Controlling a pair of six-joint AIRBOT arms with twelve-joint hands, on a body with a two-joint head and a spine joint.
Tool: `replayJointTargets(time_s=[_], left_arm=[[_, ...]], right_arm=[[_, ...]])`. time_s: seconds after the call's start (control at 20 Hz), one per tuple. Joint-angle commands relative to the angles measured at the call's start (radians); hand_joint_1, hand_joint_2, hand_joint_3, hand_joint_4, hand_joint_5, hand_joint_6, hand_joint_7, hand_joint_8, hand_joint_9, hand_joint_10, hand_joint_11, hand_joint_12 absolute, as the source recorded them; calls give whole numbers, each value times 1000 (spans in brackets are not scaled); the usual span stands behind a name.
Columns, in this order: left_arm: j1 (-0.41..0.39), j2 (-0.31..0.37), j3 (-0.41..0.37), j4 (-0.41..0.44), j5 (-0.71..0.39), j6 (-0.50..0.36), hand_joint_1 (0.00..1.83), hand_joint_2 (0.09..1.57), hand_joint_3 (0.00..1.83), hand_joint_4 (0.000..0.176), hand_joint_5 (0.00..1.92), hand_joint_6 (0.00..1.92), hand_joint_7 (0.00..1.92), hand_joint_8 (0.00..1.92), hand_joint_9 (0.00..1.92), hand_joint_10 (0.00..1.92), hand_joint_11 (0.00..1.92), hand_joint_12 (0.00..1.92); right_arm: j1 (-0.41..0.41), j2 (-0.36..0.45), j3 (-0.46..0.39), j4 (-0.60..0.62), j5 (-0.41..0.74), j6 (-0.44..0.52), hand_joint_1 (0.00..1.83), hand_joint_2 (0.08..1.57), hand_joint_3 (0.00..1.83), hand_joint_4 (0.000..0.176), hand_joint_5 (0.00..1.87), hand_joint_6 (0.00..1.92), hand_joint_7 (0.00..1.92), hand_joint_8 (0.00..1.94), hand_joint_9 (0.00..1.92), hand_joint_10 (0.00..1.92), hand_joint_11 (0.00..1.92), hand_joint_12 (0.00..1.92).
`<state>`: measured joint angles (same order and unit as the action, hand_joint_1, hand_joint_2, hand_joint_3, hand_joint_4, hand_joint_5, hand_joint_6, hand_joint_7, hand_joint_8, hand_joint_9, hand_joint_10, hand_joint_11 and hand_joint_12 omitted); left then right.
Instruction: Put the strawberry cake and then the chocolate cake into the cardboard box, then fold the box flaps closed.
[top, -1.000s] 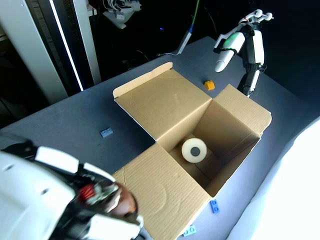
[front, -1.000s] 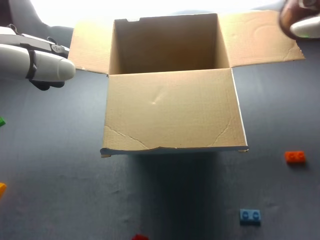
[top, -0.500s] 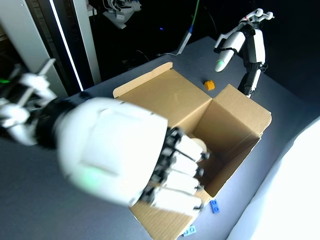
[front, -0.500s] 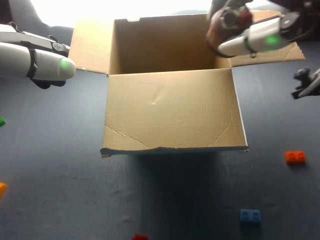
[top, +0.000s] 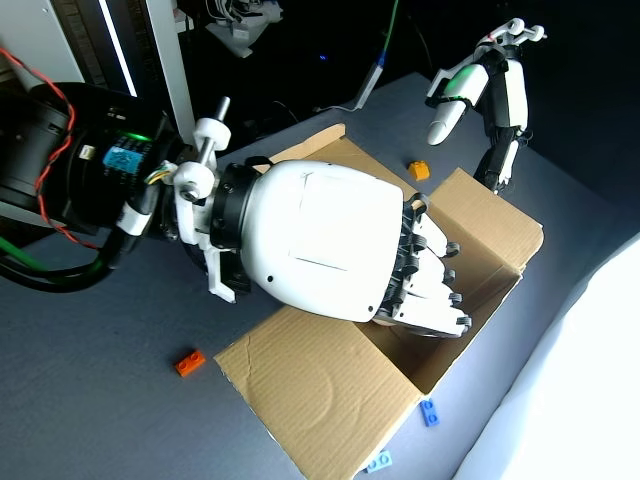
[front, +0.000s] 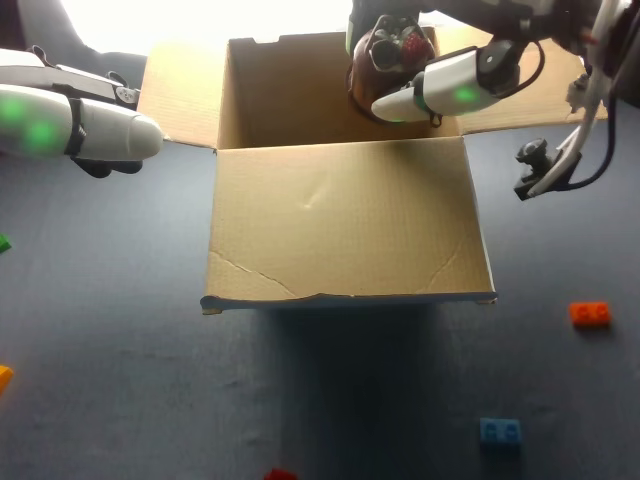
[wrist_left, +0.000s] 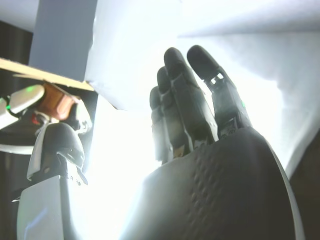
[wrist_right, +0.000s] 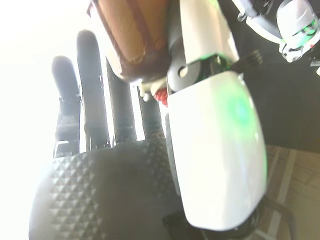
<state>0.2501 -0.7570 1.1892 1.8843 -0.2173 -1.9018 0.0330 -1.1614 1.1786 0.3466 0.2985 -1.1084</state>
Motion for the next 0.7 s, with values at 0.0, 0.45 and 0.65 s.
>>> replayJointTargets(time_s=[0.0, 0.45, 0.65], left_arm=[[-12, 6, 1, -26, 38, -7, 605, 1043, 0, 28, 404, 5, 499, 4, 606, 5, 129, 1215], [-14, 4, 2, -26, 38, -7, 701, 1065, 5, 18, 427, 11, 504, 5, 588, 4, 99, 1238], [-18, 4, 4, -26, 35, -7, 681, 1085, 11, 22, 406, 2, 502, 1, 592, 4, 93, 1228]], right_arm=[[5, 5, 13, -5, 128, 1, 1154, 1224, 0, 28, 781, 1267, 773, 1348, 523, 1233, 171, 1720], [10, -66, 109, -50, 64, 20, 1148, 1231, 0, 28, 735, 1342, 793, 1309, 524, 1246, 167, 1783], [4, -77, 116, -63, 65, 20, 1144, 1238, 0, 33, 752, 1339, 756, 1366, 481, 1277, 152, 1735]])
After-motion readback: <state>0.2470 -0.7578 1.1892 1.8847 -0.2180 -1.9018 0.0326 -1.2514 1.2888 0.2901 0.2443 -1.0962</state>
